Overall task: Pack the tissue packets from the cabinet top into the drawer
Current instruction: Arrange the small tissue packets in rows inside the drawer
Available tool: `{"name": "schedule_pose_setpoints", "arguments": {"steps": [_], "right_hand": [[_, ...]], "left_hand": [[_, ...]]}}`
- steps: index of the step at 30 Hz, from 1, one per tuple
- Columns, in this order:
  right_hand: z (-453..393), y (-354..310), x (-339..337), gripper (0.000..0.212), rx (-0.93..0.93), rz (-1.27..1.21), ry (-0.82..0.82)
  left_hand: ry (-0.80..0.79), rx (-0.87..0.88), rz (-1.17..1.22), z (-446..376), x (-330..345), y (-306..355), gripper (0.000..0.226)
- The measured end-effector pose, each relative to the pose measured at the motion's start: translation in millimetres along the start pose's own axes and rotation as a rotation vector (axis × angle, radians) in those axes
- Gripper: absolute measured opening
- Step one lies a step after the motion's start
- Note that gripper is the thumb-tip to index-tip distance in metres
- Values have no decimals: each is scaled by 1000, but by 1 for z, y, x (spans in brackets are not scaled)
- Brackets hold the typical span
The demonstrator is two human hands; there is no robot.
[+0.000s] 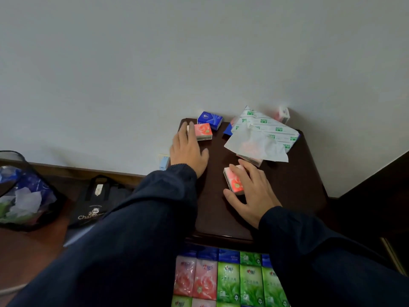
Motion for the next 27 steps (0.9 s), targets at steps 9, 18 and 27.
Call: {"name": "schedule_pose_setpoints", "arguments": {"steps": [9,18,27], "right_hand": [[-1,0,-4,57,16,-27,6],[5,-5,-15,40,55,-107,-40],[87,-7,-43,77,405,-334,-220]], "left_hand": [[-108,66,-193,-29,32,-5,64],[128,158,-23,101,-15,-4,31],[-13,21,350,249,-12,14,88]]}}
Point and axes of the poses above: each hand's wrist, its own z-axis away from the middle knuckle, its own x-axis out of the palm, y = z × x, the point moved 8 cm from there along -z, towards the middle knuckle, and after that the axes turned 8 degrees about z, right-handed, at the moved point
